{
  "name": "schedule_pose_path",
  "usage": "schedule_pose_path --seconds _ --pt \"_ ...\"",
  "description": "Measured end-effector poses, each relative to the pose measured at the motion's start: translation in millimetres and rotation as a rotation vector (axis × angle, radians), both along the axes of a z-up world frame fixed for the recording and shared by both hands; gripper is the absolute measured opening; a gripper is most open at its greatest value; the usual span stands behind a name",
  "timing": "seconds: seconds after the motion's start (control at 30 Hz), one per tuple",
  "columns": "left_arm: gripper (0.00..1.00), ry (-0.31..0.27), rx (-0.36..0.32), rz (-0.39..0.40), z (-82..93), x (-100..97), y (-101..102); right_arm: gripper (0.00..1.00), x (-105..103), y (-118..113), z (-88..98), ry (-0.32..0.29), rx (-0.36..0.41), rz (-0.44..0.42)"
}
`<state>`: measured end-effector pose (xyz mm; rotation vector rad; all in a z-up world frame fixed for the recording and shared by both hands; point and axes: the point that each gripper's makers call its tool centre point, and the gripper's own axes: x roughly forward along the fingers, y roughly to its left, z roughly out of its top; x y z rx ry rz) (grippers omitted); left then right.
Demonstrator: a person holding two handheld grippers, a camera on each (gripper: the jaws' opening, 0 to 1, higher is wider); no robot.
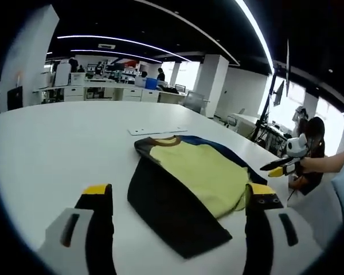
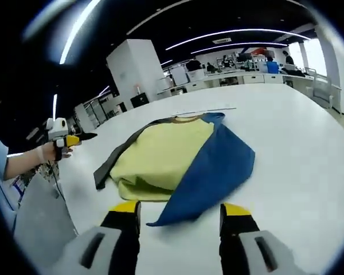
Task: Fold the garment on the visible template until the final outline fits inside the template.
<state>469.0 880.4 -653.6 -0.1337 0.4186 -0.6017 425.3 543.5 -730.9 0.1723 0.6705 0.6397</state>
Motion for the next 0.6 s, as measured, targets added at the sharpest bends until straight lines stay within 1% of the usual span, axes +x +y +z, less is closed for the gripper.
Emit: schedule_pose_path --seconds 0.07,0.1,0.17,0.3,0.47,0.6 --pt "0.93 0.001 0.001 -0.001 0.0 -0.8 1 0.40 -5 1 -2.7 0.032 0.014 0.006" --pt "0.93 0.001 0.001 0.000 0.0 -1.2 1 0.36 -7 1 -3.9 0.038 0.008 0.010" --pt "0.93 0.001 0.001 0.001 0.1 -2.4 2 0.32 -11 2 -6.0 0.050 0.008 0.017" --pt "0.92 0.007 0.003 0.000 -2.1 -5.0 3 0.23 -19 12 -11.3 0.101 0.053 0.021" --pt "0.92 0.009 -0.002 -0.001 -3.2 -7.6 2 0.16 -22 22 -21.4 0.133 0.065 0.021" --pt "0.91 0.015 -0.003 -0.004 -4.9 -9.6 1 0.10 -21 25 -23.0 0.145 0.078 0.016"
